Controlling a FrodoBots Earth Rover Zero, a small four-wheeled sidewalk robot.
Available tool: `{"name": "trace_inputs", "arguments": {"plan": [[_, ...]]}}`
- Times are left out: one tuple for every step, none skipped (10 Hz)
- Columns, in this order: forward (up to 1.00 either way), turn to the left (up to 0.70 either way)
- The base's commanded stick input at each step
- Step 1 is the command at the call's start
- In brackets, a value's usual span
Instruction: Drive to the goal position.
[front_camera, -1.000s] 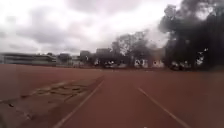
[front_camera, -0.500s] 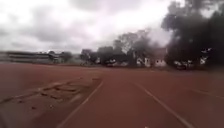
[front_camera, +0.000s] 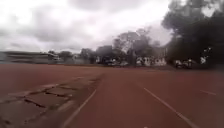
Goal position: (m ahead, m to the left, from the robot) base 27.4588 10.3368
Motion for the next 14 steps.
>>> {"name": "trace_inputs", "arguments": {"plan": [[1.00,0.00],[1.00,-0.08],[1.00,-0.19],[1.00,-0.39],[1.00,0.00],[1.00,0.00],[1.00,0.00],[1.00,0.00],[1.00,0.00],[1.00,0.00],[1.00,0.00],[1.00,0.00],[1.00,0.00],[1.00,0.00]]}}
